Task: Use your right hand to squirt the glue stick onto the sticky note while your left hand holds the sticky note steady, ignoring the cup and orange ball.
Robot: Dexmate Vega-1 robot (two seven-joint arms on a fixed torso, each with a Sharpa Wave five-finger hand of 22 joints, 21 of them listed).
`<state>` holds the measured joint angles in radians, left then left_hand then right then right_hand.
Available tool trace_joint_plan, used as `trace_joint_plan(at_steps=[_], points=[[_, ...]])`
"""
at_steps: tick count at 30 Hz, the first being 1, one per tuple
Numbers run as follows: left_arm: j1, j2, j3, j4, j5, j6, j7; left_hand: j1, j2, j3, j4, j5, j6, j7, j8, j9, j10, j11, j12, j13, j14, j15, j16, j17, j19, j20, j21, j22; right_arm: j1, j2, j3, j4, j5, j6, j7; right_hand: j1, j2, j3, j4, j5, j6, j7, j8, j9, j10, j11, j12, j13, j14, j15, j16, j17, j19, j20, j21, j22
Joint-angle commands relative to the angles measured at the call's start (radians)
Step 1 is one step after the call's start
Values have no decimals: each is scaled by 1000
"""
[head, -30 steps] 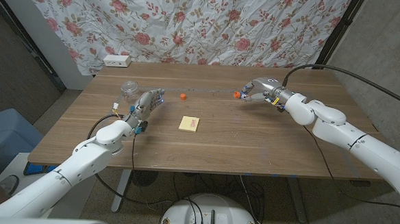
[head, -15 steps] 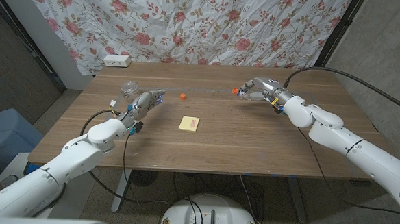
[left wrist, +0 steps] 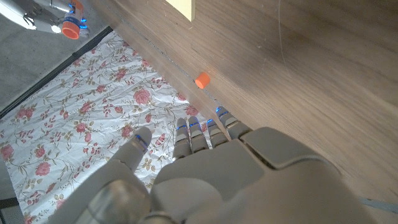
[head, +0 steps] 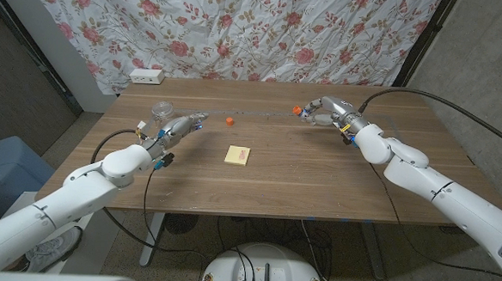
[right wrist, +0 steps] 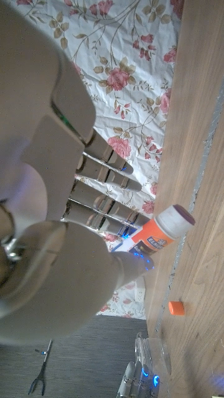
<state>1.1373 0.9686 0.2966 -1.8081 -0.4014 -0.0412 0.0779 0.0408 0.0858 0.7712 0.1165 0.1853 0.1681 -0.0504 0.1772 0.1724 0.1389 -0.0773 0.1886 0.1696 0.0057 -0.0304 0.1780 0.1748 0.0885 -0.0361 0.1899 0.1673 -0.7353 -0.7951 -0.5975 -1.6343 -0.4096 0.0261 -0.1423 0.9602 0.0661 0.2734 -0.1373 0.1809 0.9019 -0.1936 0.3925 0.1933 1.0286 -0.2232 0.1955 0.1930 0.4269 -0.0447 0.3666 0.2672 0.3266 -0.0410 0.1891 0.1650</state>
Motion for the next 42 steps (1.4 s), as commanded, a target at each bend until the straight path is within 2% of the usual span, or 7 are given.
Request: trace_joint_plan(at_steps=[1,13,16,22,33,42], points=[[8,82,13,-47,169,20,31,-13,110,6,17,7,3,-18,-1,0,-2,-14,-3,1,16,-95,9,2,19,-63,8,3,-31,15,6,-25,23,-46,-52,-18,5,-3,0,3,27,-30,1,4,-1,-1,-5,2,-4,-128,1,3,2,3,-1,3],[-13,101,50,-63,386,21,87,-16,107,19,36,9,-2,-50,1,-1,-5,-43,-2,1,44,-116,11,0,66,-88,19,2,-43,24,1,-35,22,-68,-86,-26,8,-7,2,2,27,-30,-3,3,-3,0,-6,2,-5,-127,2,4,4,3,0,3],[-18,113,57,-71,428,23,81,-15,106,22,36,9,2,-53,2,-1,-2,-47,-1,2,52,-120,11,-1,76,-92,21,2,-48,23,1,-44,23,-77,-87,-28,8,-8,2,2,26,-30,-4,3,-4,0,-6,2,-5,-127,2,3,5,4,0,3],[-12,106,59,-75,484,23,107,-14,102,27,34,9,11,-57,5,-1,5,-55,1,2,58,-127,9,-2,84,-99,21,2,-54,21,1,-57,25,-89,-90,-31,9,-10,2,2,26,-30,-6,3,-5,0,-6,2,-6,-127,2,4,5,4,0,3],[-38,150,95,-82,653,-10,77,-19,84,23,33,6,20,-68,6,-1,14,-67,3,2,64,-142,7,-2,89,-117,17,2,-60,29,-3,-79,18,-118,-103,-38,11,-15,2,1,22,-30,-12,3,-9,0,-7,2,-7,-127,3,4,5,4,0,3],[-36,148,103,-83,805,-36,148,-22,72,19,29,4,16,-86,4,-1,10,-90,0,2,61,-154,2,-3,90,-129,14,2,-74,31,-4,-98,12,-137,-116,-44,13,-18,3,1,20,-29,-17,2,-12,0,-7,2,-8,-127,3,4,6,5,1,3]])
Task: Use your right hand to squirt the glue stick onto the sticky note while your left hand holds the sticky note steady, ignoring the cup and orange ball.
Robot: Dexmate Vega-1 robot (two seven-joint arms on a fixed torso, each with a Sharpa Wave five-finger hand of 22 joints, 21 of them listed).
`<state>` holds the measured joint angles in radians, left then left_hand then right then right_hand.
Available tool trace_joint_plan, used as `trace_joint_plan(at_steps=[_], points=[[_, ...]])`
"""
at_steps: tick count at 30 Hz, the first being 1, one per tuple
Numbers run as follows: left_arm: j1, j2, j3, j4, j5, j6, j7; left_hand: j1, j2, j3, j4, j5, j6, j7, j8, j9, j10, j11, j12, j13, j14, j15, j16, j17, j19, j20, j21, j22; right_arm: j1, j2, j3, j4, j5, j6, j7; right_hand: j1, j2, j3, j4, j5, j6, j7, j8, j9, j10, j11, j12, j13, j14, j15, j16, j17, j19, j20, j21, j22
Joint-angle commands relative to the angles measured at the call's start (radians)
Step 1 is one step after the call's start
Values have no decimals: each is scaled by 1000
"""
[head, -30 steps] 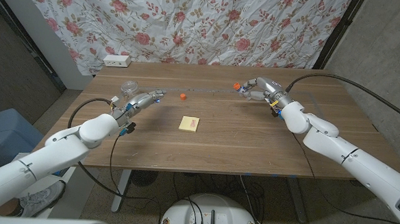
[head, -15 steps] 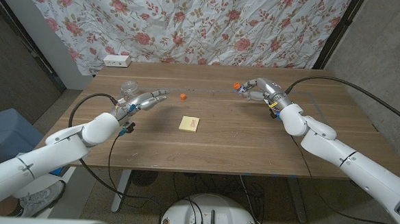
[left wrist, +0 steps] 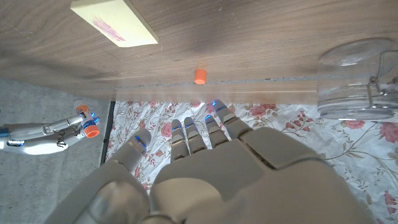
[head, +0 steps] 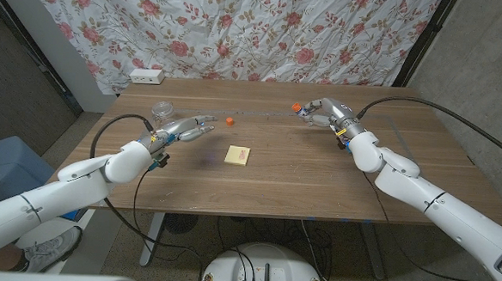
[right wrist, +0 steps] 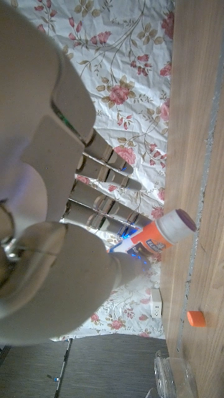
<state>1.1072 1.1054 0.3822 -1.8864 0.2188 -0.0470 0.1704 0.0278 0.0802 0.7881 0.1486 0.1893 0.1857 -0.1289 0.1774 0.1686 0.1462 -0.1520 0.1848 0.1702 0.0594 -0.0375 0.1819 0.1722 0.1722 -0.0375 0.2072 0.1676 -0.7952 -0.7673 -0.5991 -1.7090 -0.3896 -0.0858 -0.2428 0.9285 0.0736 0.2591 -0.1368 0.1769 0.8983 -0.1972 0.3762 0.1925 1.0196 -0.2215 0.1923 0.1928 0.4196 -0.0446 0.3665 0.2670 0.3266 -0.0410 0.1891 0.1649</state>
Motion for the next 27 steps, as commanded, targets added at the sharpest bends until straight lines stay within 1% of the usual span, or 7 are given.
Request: trace_joint_plan(at_steps=[1,5,12,14,19,24,27], points=[[-7,13,19,-4,196,-37,57,-9,78,2,-4,0,-2,-8,3,2,3,-15,3,1,7,-147,-2,0,6,-129,-4,1,-16,4,-1,-26,-7,-29,-18,-13,6,-4,2,5,23,-26,-1,3,-3,-2,-3,2,-1,-127,3,5,6,5,1,3],[-15,18,25,2,227,-65,49,-8,76,3,-7,1,-4,-14,3,2,2,-19,3,1,7,-150,-3,-1,5,-134,-6,1,-22,4,-2,-33,-8,-33,-22,-14,6,-4,2,5,23,-26,-2,3,-4,-2,-3,2,-2,-127,4,5,6,5,1,3],[-8,17,24,3,281,-79,65,-10,68,0,-11,0,-4,-23,4,2,0,-30,1,1,7,-157,-5,-1,1,-141,-9,2,-32,3,0,-44,-10,-47,-29,-16,8,-6,2,4,22,-26,-4,3,-4,-2,-3,2,-2,-128,4,6,6,5,1,3],[1,17,24,-3,311,-71,81,-12,65,-3,-11,-1,-5,-27,4,2,1,-30,1,1,6,-158,-5,-1,0,-143,-10,2,-36,3,1,-48,-11,-53,-32,-17,8,-6,2,4,22,-26,-5,3,-4,-2,-3,3,-2,-128,5,6,6,5,1,3],[33,9,17,-22,312,-27,77,-13,64,-5,-10,-1,-4,-29,5,2,2,-35,1,1,7,-161,-4,0,-3,-147,-12,2,-41,-1,3,-53,-11,-58,-34,-19,9,-7,2,4,21,-26,-6,3,-4,-2,-3,3,-2,-128,5,6,6,5,1,3],[38,10,27,-16,354,-37,99,-13,72,-3,-9,1,9,-25,10,3,18,-30,6,1,21,-162,0,0,4,-143,-10,3,-43,-6,3,-60,-11,-65,-29,-21,11,-8,2,4,21,-26,-8,3,-5,-2,-3,3,-2,-128,5,6,6,5,1,3],[39,6,32,-7,347,-56,101,-13,73,-3,-9,1,10,-26,10,3,19,-30,6,1,21,-161,0,1,3,-145,-11,3,-45,-6,4,-64,-12,-70,-30,-23,12,-9,2,4,21,-26,-9,3,-5,-2,-2,3,-2,-127,5,6,6,5,0,3]])
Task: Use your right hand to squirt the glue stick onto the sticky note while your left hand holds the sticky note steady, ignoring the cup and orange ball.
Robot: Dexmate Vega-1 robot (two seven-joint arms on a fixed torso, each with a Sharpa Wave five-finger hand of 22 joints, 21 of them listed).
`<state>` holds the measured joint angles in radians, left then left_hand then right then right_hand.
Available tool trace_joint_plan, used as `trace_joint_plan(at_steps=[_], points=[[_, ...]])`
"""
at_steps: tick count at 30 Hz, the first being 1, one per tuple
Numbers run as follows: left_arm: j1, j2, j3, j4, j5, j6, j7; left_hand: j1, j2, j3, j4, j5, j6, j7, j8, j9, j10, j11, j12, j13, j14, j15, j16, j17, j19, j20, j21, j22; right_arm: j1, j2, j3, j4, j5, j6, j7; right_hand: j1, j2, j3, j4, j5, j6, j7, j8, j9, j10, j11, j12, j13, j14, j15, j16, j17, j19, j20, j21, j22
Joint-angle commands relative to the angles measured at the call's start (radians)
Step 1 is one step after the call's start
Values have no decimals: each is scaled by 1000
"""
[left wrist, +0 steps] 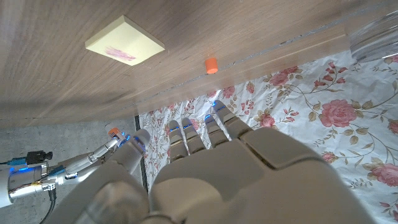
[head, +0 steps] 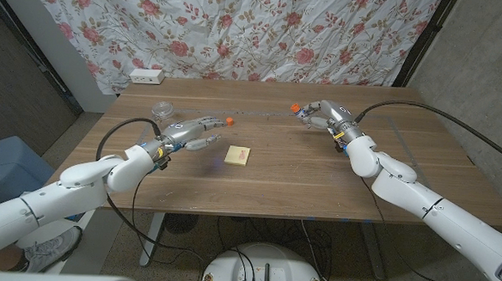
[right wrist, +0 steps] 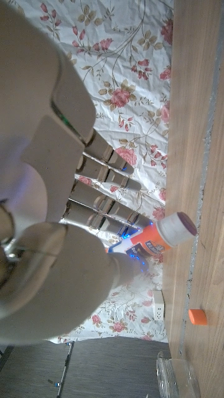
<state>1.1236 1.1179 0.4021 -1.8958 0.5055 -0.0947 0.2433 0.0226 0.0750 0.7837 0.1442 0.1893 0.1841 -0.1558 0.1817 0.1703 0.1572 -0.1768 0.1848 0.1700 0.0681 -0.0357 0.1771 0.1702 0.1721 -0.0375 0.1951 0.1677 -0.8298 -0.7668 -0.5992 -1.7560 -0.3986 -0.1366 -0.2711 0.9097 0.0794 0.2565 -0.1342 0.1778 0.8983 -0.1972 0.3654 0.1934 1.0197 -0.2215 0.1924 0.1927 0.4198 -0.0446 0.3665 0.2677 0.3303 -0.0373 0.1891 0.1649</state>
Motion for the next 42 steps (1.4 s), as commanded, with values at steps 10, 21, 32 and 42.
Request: trace_joint_plan(at_steps=[10,21,32,42], points=[[29,-6,24,22,88,-30,38,-8,85,3,-2,2,15,6,7,1,10,0,4,2,13,-161,3,3,-5,-149,-2,3,-20,-10,9,-37,-8,-41,-8,-9,7,-9,-1,3,22,-26,-1,2,-6,-2,-2,3,-3,-127,5,5,3,2,1,3],[18,0,46,50,114,-74,32,-10,88,1,3,1,12,8,5,1,9,4,2,2,12,-160,3,5,-13,-153,-5,3,-30,-11,7,-54,-14,-64,-10,-12,8,-12,-2,3,22,-26,-4,2,-7,-2,-2,3,-4,-128,6,5,3,2,1,3],[1,-10,67,69,128,-84,14,-10,89,1,4,2,9,15,4,1,8,13,1,2,11,-155,2,5,-17,-151,-6,3,-27,-11,10,-56,-21,-60,-20,-15,9,-13,-2,3,23,-26,-6,3,-7,-1,-2,3,-4,-127,6,5,3,3,1,3],[-40,2,80,109,140,-134,-10,-10,88,0,4,2,-7,20,-2,1,3,11,-1,2,5,-156,-1,4,-32,-145,-10,3,-40,-8,16,-56,-14,-53,-36,-18,10,-15,-3,3,23,-26,-8,3,-6,-1,-1,3,-4,-127,6,4,3,3,0,3]])
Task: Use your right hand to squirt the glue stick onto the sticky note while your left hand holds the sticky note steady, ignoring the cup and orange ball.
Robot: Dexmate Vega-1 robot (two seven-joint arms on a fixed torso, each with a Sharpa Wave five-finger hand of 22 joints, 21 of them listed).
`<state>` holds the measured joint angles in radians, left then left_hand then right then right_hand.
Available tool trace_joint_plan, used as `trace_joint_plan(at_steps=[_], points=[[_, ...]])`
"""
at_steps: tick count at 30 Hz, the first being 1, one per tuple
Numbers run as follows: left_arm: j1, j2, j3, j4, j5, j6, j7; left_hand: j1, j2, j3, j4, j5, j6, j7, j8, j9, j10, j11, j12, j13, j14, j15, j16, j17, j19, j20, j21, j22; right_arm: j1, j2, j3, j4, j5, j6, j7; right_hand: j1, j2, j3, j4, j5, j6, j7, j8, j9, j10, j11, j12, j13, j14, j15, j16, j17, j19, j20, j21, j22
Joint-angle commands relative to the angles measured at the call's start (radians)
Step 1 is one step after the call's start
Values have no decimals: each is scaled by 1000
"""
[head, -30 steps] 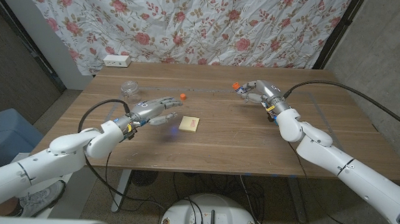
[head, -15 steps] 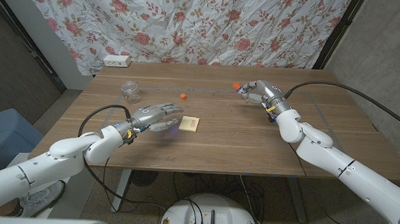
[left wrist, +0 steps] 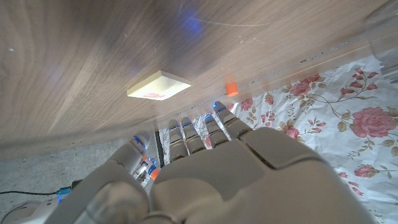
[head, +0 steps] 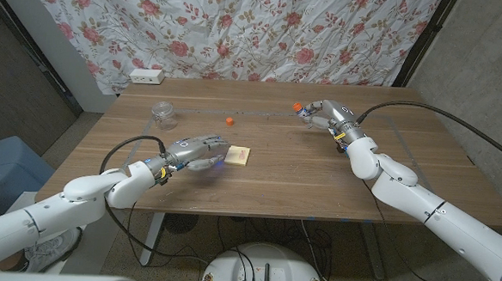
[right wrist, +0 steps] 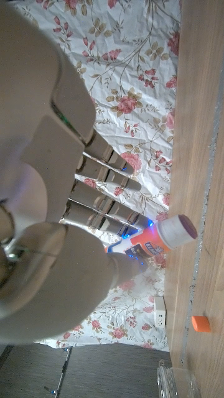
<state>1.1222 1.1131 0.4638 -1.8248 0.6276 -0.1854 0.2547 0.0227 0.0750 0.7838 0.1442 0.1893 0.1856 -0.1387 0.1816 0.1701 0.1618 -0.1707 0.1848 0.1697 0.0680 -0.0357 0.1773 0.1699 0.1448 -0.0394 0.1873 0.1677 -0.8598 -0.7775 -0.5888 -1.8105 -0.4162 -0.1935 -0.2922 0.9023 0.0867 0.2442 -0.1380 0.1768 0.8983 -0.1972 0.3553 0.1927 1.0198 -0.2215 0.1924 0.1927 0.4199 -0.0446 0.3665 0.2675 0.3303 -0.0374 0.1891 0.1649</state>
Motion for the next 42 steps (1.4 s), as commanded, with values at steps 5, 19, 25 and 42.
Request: trace_joint_plan(at_steps=[5,19,25,42], points=[[-59,8,32,52,29,-63,-45,-9,88,0,3,2,-14,3,-3,1,-1,1,-2,2,-4,-158,-4,3,-17,-139,-5,3,-7,1,5,1,2,13,-19,-11,3,-3,1,4,23,-26,2,3,-7,-1,-1,3,-5,-127,6,4,3,3,0,3],[-96,-3,66,75,55,-85,-102,-10,87,-3,5,2,-54,3,-10,0,-26,-5,-7,1,-38,-153,-9,4,-48,-135,-9,4,-21,7,11,-3,16,23,-28,-14,3,-5,0,4,24,-26,-1,3,-7,-1,-1,3,-6,-127,6,4,3,4,0,3],[-106,-12,77,87,68,-83,-105,-7,90,-1,0,2,-70,5,-11,0,-34,-5,-8,1,-48,-152,-9,2,-61,-131,-9,4,-26,12,14,-4,19,21,-36,-16,3,-6,0,4,24,-26,-2,3,-8,-1,-1,3,-5,-127,7,4,3,3,0,3],[-133,-13,97,99,76,-100,-137,-7,91,-1,-1,2,-63,10,-3,0,-32,-5,-4,1,-59,-151,-8,2,-83,-131,-10,4,-42,17,22,-10,33,27,-52,-18,5,-8,-3,4,25,-26,-6,4,-9,-1,-1,3,-7,-128,7,5,3,3,1,3]])
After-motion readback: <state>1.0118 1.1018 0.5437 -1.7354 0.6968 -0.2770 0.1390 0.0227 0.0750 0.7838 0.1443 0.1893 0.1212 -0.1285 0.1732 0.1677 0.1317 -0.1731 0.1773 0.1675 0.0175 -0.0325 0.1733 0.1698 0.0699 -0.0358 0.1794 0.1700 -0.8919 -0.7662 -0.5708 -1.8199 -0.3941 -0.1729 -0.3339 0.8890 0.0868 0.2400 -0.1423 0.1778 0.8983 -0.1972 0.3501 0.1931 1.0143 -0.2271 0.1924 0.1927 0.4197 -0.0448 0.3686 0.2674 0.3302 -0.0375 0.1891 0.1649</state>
